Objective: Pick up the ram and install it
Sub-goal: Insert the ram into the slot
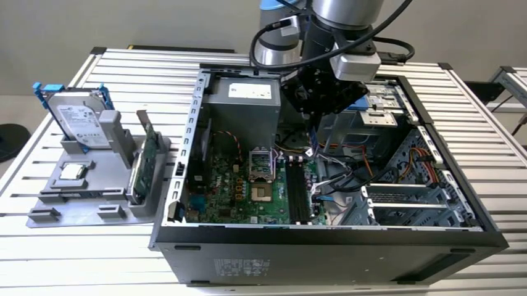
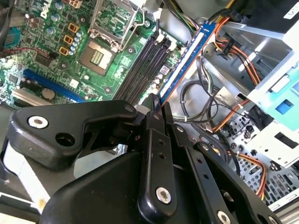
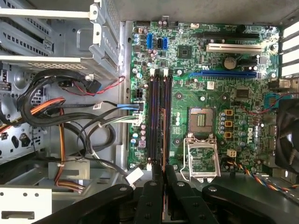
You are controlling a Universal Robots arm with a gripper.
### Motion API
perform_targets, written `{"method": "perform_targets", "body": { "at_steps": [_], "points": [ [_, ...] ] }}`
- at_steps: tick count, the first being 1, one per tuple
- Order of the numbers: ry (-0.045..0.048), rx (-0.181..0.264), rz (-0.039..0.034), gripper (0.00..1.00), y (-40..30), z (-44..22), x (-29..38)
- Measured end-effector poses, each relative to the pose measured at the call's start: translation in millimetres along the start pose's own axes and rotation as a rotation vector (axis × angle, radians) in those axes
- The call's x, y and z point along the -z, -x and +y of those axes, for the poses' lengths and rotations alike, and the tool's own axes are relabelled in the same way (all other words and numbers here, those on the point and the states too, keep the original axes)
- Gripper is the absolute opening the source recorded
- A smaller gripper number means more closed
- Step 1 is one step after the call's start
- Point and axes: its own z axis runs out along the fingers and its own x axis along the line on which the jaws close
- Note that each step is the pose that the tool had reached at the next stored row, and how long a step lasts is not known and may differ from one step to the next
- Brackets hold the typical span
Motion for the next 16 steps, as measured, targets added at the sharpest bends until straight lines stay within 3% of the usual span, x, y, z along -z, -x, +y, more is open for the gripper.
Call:
{"method": "perform_targets", "body": {
  "at_steps": [16],
  "points": [
    [-0.0010, -0.035, -0.0010, 0.00, -5.4, 0.9, -8.6]
  ]
}}
